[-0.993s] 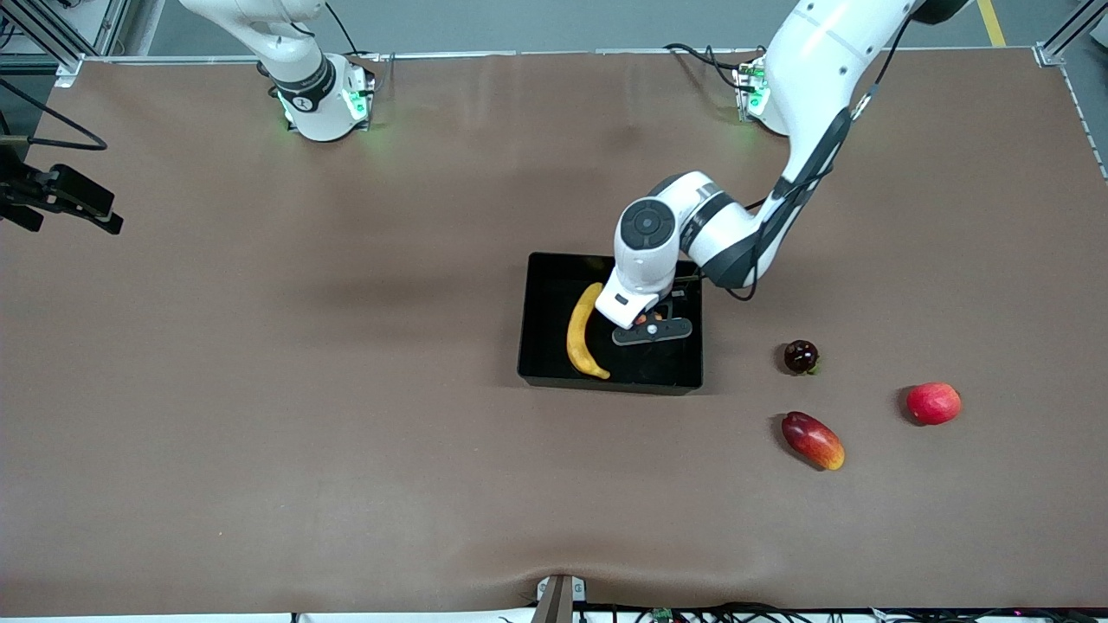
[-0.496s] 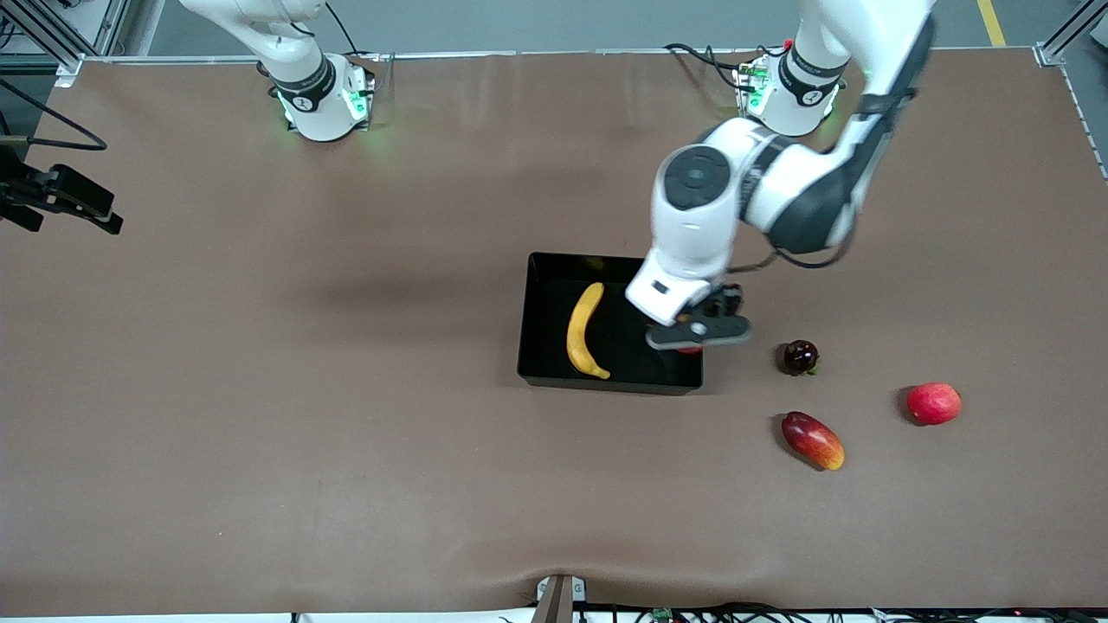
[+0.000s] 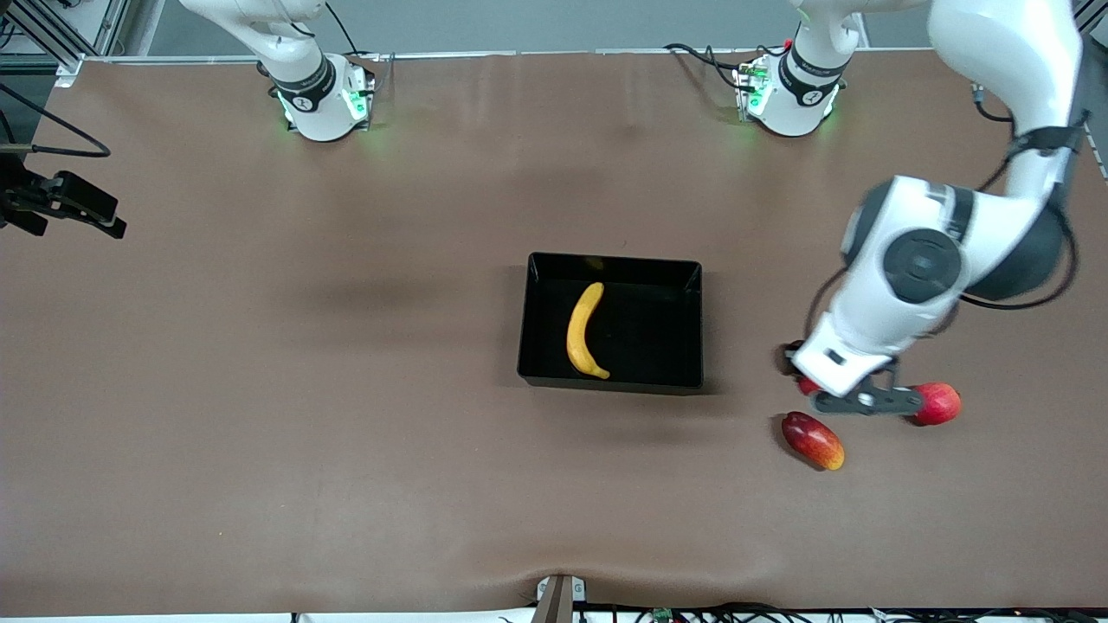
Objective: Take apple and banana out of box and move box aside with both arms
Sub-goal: 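Carry the apple out of the box toward the red apple, then lower the apple onto the table beside the red apple and open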
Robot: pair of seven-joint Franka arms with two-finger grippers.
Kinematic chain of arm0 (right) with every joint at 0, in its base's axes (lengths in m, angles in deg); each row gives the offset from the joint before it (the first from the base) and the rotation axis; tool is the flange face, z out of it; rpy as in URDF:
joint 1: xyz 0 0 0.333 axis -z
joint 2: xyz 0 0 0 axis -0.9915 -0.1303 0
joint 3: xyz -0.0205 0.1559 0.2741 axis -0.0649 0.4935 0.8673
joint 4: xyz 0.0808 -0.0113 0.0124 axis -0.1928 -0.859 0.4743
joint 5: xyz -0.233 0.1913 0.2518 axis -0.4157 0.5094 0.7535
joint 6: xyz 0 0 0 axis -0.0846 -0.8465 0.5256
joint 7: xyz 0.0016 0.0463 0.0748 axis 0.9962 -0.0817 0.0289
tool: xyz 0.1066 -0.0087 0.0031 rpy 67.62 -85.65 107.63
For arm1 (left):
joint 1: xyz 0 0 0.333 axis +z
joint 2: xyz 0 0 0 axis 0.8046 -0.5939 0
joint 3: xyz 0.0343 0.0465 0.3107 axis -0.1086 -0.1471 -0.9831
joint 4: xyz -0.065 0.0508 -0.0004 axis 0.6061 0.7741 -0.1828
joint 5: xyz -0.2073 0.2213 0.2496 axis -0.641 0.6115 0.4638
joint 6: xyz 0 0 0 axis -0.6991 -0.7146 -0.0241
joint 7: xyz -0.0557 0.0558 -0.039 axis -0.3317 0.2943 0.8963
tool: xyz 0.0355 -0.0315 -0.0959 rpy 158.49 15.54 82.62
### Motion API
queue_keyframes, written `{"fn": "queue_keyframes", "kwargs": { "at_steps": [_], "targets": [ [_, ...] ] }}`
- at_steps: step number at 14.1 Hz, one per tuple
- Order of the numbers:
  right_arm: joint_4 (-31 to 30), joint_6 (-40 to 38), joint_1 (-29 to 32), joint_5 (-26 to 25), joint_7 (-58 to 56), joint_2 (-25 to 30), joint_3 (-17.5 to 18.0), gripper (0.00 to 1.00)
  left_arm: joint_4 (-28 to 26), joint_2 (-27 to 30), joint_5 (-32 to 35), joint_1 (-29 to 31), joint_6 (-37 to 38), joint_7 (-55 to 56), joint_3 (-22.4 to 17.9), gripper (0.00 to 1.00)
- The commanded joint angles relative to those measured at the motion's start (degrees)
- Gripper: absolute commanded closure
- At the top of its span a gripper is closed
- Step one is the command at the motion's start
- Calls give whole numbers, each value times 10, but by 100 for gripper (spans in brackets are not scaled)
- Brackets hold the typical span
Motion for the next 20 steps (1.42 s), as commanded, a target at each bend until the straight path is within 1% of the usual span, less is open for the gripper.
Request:
{"fn": "queue_keyframes", "kwargs": {
  "at_steps": [1, 3, 5, 7, 9, 11, 13, 15, 17, 20],
  "targets": [
    [15, -7, 12, -1, -9, -8, 8, 0, 5, -30, 0, 47, -21, -47, 5, 100],
    [15, -7, 12, -1, -9, -8, 8, 0, 3, -53, 0, 72, -48, -76, 4, 100],
    [15, -7, 13, -1, -9, -8, 8, 0, 2, -77, 4, 89, -78, -80, 4, 100],
    [15, -7, 13, -1, -9, -8, 8, 0, 1, -101, 34, 107, -107, -86, 3, 100],
    [15, -8, 13, -1, -9, -8, 8, 0, -13, -114, 36, 120, -124, -86, 4, 100],
    [15, -8, 13, -1, -9, -8, 8, 0, -55, -103, 36, 135, -137, -86, 4, 100],
    [15, -8, 13, -1, -9, -8, 8, 0, -120, -82, 37, 165, -191, -88, 10, 100],
    [15, -8, 13, -1, -9, -8, 8, 0, -179, -62, 38, 177, -244, -87, 9, 100],
    [15, -8, 13, -1, -9, -8, 8, 0, -223, -45, 39, 198, -272, -87, 10, 100],
    [15, -8, 13, -1, -8, -8, 8, 0, -285, -2, 39, 201, -290, -88, 9, 100]
  ]
}}
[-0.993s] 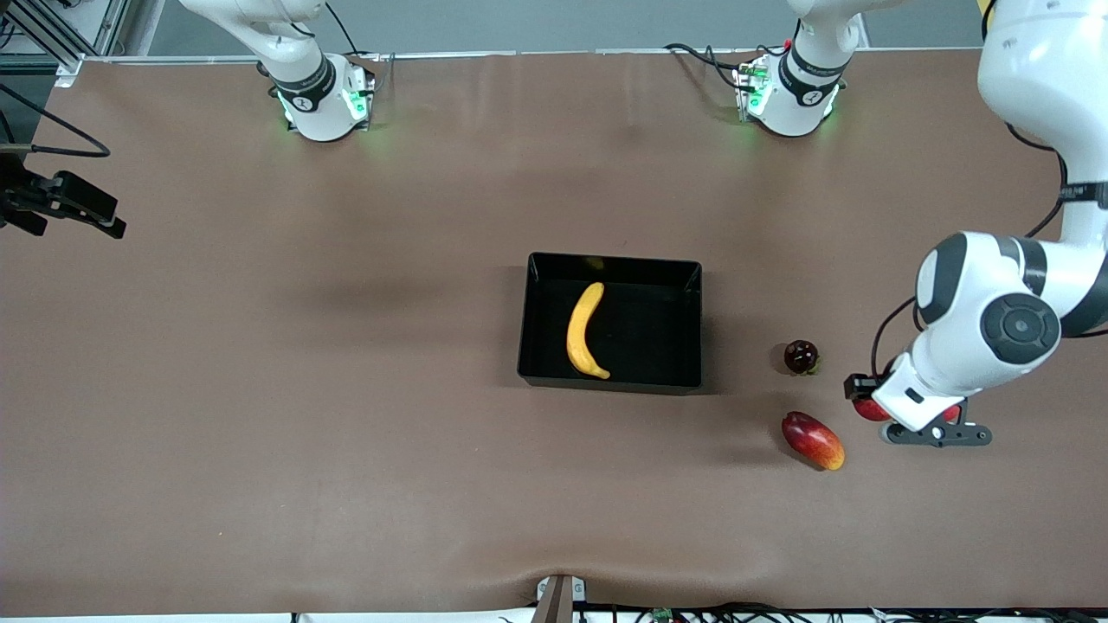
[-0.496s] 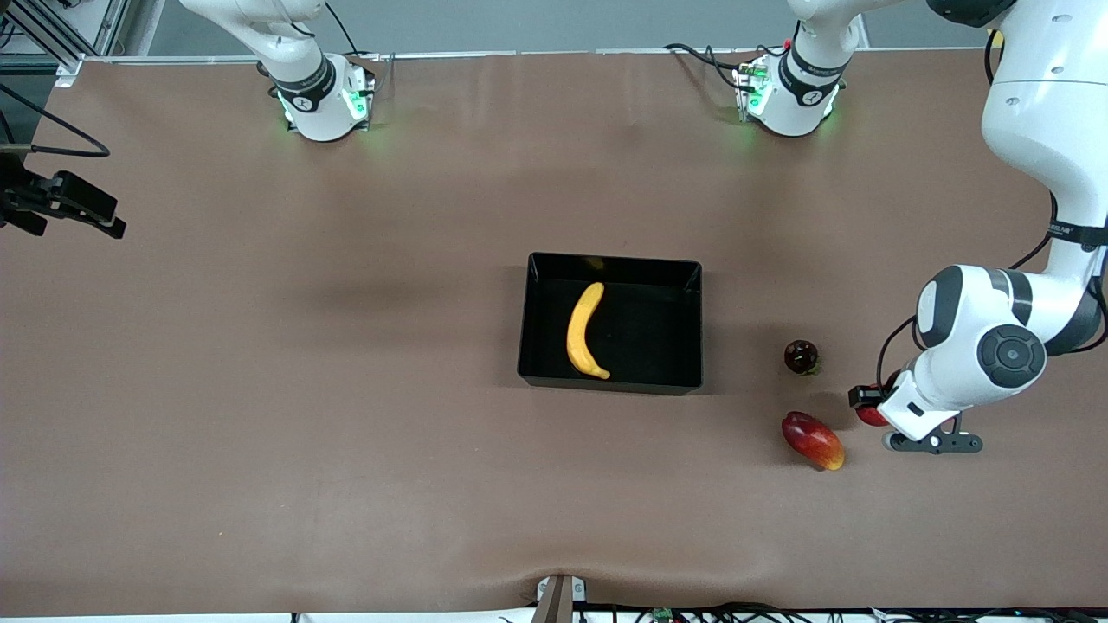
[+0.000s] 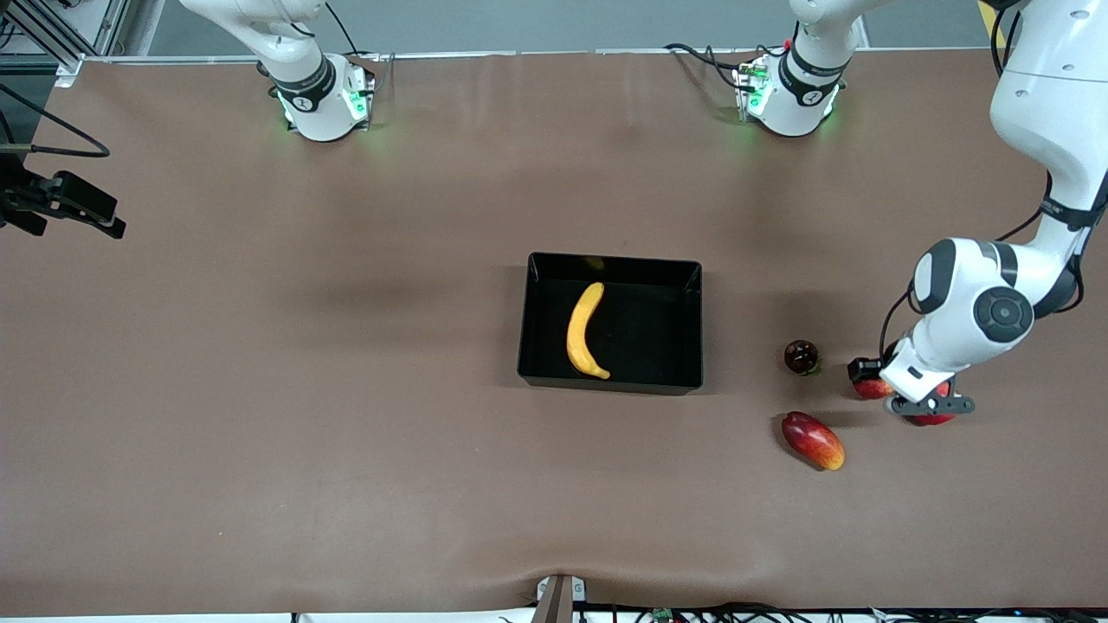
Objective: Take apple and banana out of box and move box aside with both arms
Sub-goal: 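Lower the apple onto the table beside the red apple and open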
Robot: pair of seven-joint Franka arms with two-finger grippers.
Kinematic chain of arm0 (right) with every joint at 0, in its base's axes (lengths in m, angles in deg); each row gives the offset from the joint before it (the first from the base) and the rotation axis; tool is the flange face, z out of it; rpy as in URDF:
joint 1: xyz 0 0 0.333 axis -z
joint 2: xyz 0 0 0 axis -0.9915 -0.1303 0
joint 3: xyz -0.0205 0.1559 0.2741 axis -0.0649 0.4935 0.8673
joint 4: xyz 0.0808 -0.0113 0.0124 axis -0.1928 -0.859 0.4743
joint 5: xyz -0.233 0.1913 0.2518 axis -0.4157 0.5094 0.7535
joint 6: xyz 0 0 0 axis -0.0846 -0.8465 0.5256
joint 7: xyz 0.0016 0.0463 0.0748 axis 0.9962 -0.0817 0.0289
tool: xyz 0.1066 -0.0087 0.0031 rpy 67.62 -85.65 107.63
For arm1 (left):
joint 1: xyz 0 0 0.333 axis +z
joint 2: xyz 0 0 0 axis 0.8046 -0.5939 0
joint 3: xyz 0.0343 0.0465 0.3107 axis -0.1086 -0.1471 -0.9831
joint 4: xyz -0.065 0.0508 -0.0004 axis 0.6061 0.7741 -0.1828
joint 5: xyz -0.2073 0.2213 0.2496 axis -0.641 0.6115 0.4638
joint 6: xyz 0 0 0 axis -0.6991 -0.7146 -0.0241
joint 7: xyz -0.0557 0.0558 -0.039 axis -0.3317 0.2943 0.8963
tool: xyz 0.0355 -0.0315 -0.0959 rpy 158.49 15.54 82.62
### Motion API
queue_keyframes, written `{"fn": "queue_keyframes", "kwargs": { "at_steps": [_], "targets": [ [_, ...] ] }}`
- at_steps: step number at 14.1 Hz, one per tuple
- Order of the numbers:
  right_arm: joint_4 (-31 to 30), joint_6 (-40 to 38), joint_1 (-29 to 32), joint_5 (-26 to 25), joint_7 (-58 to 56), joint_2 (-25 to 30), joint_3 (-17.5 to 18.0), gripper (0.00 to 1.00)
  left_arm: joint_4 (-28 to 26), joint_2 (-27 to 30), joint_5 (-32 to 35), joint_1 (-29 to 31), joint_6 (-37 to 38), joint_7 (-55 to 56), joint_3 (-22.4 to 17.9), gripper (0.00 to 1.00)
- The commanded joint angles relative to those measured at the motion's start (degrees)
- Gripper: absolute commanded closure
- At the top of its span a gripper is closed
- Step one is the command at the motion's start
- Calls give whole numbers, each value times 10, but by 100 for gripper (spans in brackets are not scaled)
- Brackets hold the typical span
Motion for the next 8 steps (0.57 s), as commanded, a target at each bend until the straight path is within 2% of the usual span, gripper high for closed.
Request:
{"fn": "queue_keyframes", "kwargs": {
  "at_steps": [1, 5, 8],
  "targets": [
    [15, -8, 13, -1, -8, -8, 8, 0, -76, 66, 12, 14, -14, -3, 6, 100],
    [15, -8, 13, -1, -8, -8, 8, 0, -104, 57, 65, 52, -87, -35, 6, 100],
    [15, -8, 14, -1, -7, -8, 8, 0, -102, 42, 73, 55, -105, -35, 6, 100]
  ]
}}
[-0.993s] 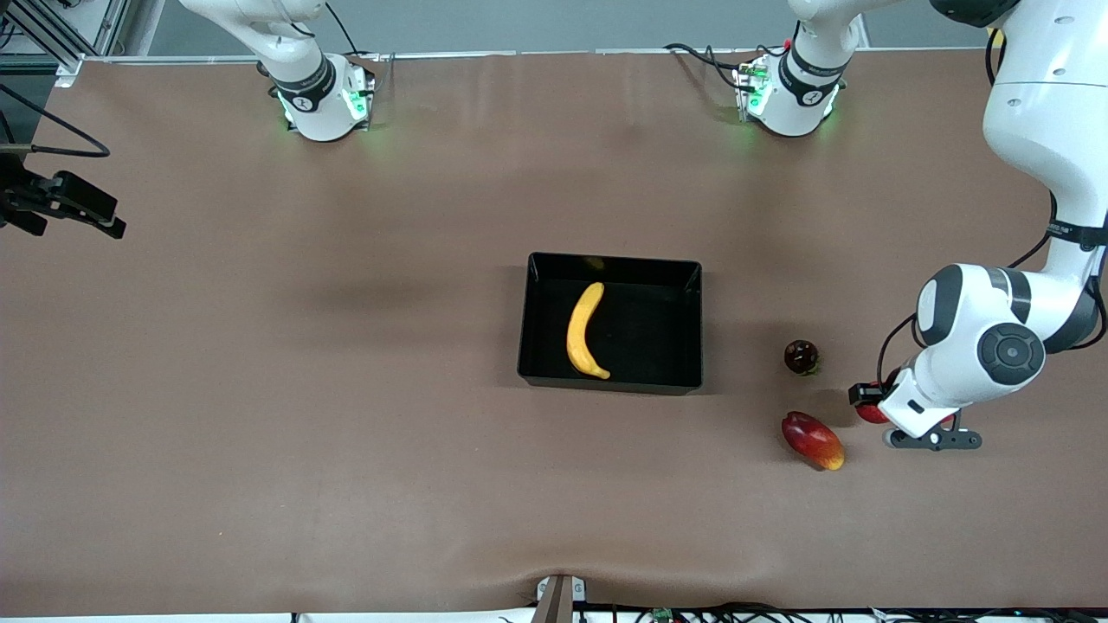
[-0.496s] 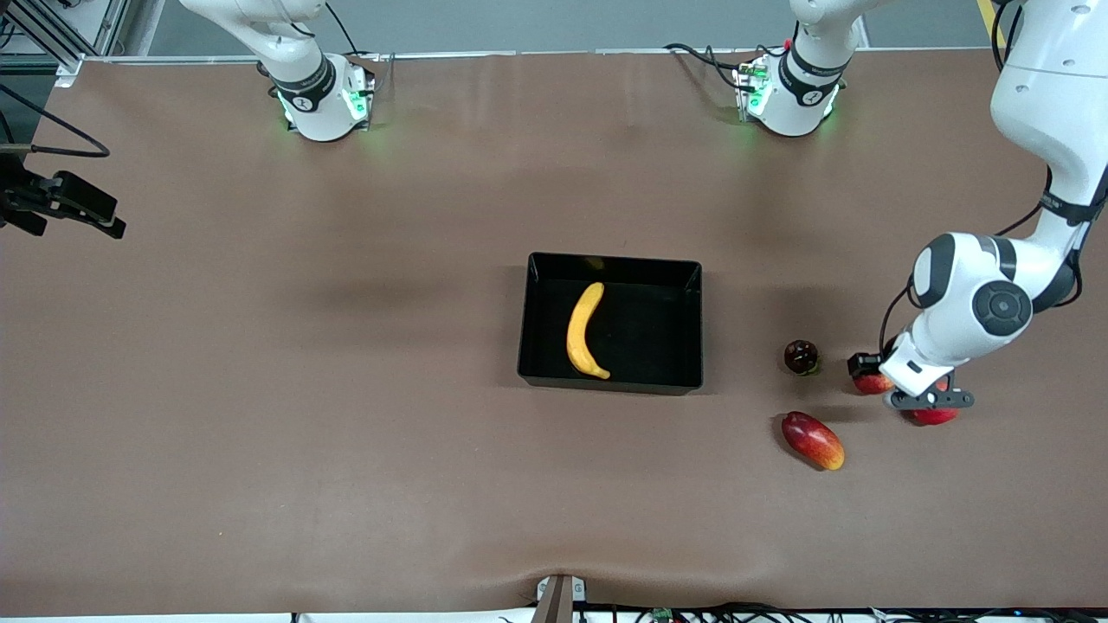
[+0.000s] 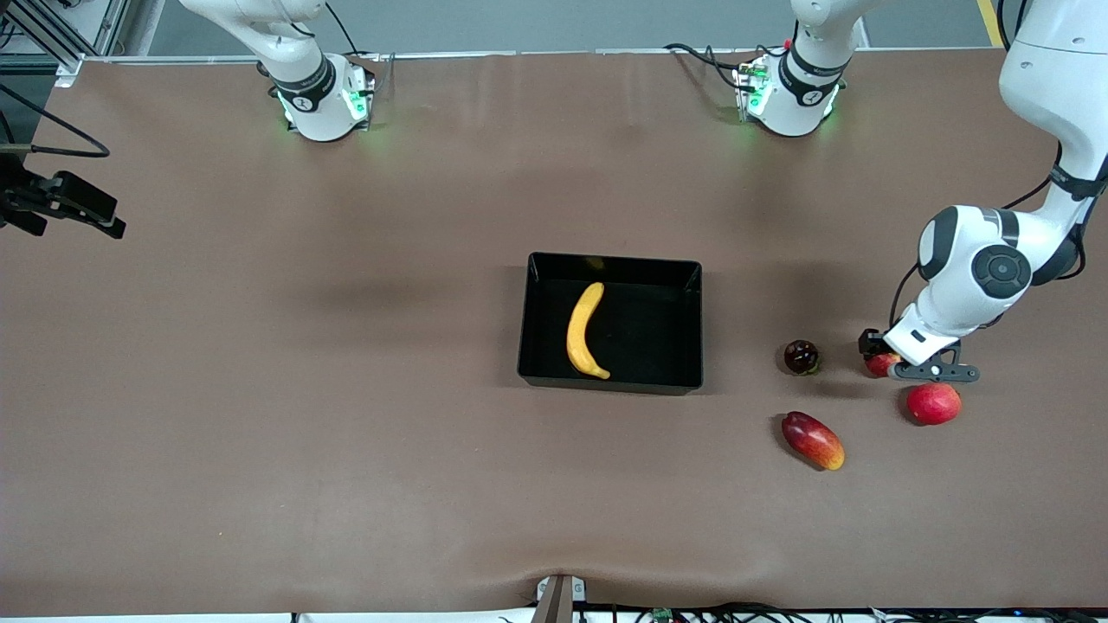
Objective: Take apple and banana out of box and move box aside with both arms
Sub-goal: 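Lower the apple onto the table beside the red apple and open, then move the left gripper back over the yellow banana in the box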
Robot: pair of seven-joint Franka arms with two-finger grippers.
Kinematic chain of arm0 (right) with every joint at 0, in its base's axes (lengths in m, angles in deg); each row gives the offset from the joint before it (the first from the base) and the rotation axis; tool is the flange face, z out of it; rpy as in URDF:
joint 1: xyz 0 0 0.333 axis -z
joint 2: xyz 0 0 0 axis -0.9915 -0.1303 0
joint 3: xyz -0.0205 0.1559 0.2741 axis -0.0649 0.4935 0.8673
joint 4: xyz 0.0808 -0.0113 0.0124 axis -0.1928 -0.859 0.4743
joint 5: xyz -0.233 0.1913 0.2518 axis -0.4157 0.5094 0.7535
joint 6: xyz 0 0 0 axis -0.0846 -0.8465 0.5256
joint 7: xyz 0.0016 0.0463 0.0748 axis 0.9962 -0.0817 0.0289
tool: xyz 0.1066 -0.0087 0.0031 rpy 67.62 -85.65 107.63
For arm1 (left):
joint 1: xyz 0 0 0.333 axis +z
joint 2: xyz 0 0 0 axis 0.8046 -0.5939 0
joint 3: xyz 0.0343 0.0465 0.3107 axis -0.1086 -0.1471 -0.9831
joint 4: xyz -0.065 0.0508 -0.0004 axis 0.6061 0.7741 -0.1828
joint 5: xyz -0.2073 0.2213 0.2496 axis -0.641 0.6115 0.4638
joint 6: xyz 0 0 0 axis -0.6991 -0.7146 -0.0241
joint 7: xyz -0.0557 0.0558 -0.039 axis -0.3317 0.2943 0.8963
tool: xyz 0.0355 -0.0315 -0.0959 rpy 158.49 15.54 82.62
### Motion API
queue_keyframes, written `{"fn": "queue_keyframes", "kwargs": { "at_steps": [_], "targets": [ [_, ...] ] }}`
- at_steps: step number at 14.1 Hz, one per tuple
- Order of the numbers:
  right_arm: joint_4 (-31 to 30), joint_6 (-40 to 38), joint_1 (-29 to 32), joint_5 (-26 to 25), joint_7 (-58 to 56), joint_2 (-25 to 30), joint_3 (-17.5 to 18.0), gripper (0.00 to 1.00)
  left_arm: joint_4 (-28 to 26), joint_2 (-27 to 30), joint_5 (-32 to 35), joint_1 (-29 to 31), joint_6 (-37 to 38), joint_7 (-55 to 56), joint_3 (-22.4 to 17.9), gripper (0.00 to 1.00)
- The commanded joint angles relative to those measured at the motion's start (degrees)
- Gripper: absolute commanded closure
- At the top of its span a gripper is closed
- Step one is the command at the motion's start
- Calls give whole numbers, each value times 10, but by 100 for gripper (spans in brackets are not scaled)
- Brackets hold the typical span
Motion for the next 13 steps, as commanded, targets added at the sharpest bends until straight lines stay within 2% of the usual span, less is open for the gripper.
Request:
{"fn": "queue_keyframes", "kwargs": {
  "at_steps": [1, 2, 4, 6, 8, 13],
  "targets": [
    [15, -8, 14, -1, -7, -9, 8, 0, -7, -4, 12, 7, -19, -1, 7, 52],
    [15, -8, 14, -1, -7, -9, 8, 0, -6, -7, 12, 9, -28, -5, 7, 1],
    [15, -8, 15, -1, -7, -9, 8, 0, 0, 0, 12, 11, -31, -6, 8, 0],
    [15, -8, 15, -1, -7, -10, 8, 0, 12, 10, 10, 11, -24, -2, 28, 0],
    [15, -8, 15, -1, -6, -10, 8, 0, 36, 23, 5, 11, 17, -1, 47, 0],
    [15, -8, 15, -1, -6, -10, 8, 0, 79, 60, 4, 11, 133, 6, 153, 0]
  ]
}}
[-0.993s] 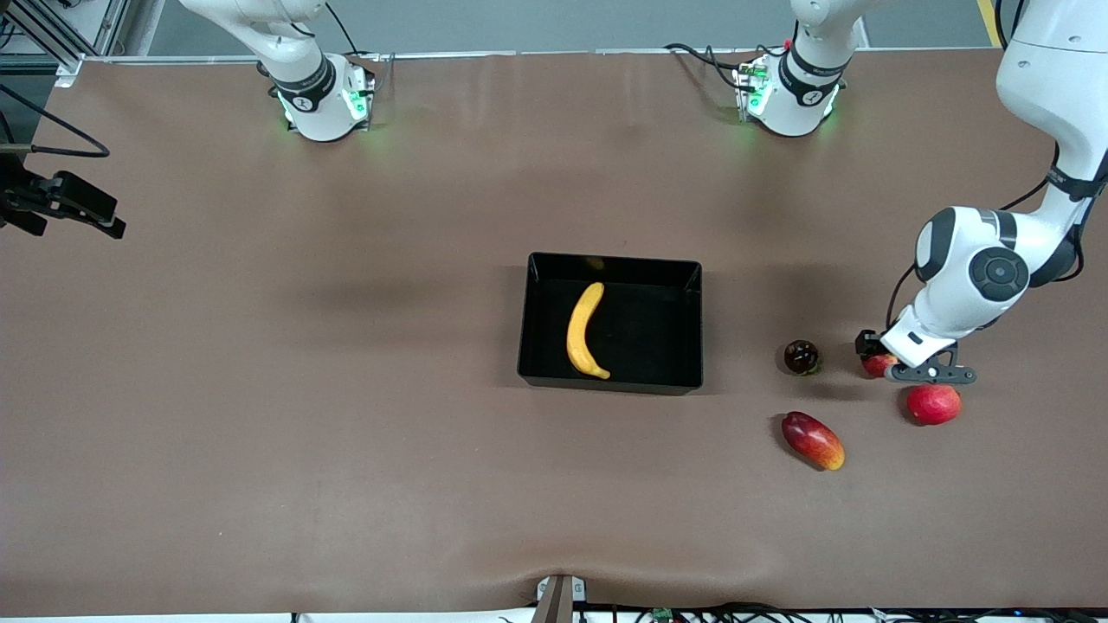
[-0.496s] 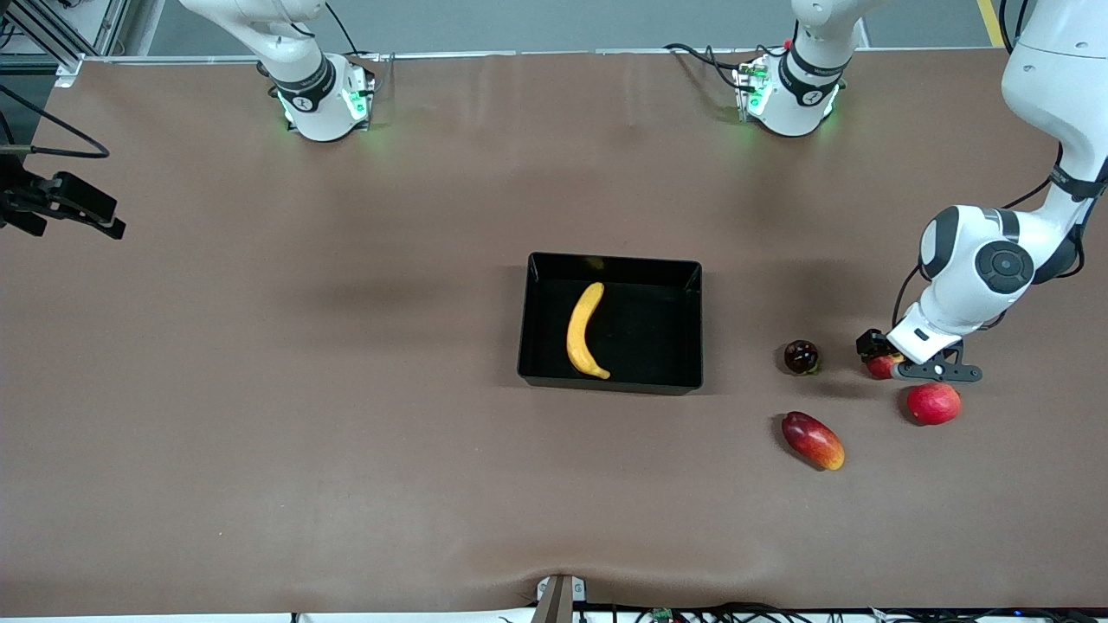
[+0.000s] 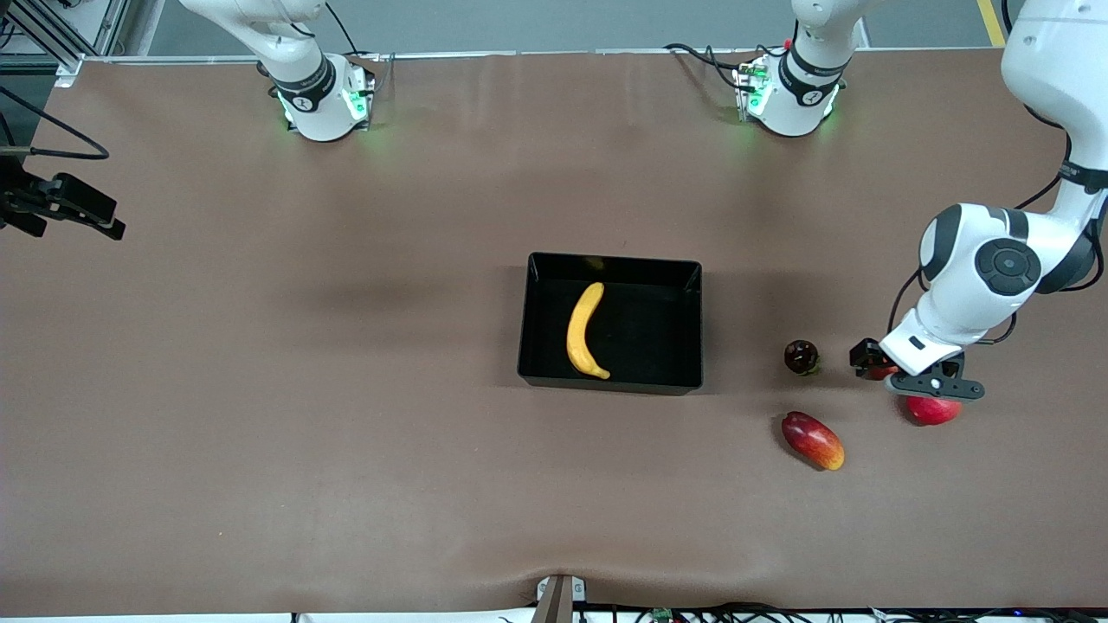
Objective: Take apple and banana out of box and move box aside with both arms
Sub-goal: 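Move the left gripper back over the yellow banana in the box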
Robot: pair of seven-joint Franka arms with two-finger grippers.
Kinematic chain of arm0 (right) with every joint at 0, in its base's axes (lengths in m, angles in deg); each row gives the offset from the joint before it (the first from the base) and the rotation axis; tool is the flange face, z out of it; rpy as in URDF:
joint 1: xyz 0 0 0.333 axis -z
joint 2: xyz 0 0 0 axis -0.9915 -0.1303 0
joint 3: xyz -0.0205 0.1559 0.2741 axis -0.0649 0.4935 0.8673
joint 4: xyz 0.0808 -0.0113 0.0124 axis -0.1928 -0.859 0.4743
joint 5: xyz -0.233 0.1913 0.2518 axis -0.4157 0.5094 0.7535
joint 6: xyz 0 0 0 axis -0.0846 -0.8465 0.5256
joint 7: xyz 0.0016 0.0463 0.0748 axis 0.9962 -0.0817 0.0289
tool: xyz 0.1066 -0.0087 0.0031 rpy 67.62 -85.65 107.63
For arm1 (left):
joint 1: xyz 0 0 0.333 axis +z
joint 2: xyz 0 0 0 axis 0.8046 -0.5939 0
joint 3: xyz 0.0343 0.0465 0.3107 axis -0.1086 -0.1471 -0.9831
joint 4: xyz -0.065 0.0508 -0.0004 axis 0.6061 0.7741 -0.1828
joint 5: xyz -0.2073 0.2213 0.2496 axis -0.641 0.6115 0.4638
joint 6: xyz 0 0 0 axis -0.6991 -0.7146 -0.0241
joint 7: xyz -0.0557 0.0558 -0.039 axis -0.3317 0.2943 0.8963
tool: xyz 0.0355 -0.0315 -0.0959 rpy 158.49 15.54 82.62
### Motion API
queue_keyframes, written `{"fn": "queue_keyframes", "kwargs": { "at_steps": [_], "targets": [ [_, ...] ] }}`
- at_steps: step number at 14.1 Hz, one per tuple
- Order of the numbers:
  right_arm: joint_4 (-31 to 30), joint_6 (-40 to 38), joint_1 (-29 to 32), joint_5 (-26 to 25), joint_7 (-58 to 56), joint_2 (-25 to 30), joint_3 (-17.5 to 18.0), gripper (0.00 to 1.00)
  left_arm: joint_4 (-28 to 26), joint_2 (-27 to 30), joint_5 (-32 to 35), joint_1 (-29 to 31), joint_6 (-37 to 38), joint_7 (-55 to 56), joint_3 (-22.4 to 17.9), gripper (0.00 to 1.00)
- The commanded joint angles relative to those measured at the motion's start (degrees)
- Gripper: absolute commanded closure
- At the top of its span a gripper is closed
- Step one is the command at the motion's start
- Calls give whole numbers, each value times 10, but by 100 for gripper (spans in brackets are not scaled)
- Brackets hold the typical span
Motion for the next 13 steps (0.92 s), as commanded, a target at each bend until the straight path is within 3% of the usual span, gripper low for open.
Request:
{"fn": "queue_keyframes", "kwargs": {
  "at_steps": [1, 3, 5, 11, 13],
  "targets": [
    [15, -8, 14, -1, -6, -8, 9, 0, 15, 26, 3, 6, 70, 17, 74, 0],
    [15, -8, 14, -1, -6, -8, 9, 0, 26, 20, 3, 1, 97, 58, 127, 0],
    [15, -8, 14, -1, -6, -8, 9, 0, 48, -2, 4, -51, 98, 94, 143, 0],
    [15, -8, 15, -1, -5, -8, 9, 0, 161, -119, 11, -236, 114, 246, 131, 0],
    [14, -8, 15, -1, -7, -11, 9, 0, 193, -143, 11, -319, 115, 292, 86, 0]
  ]
}}
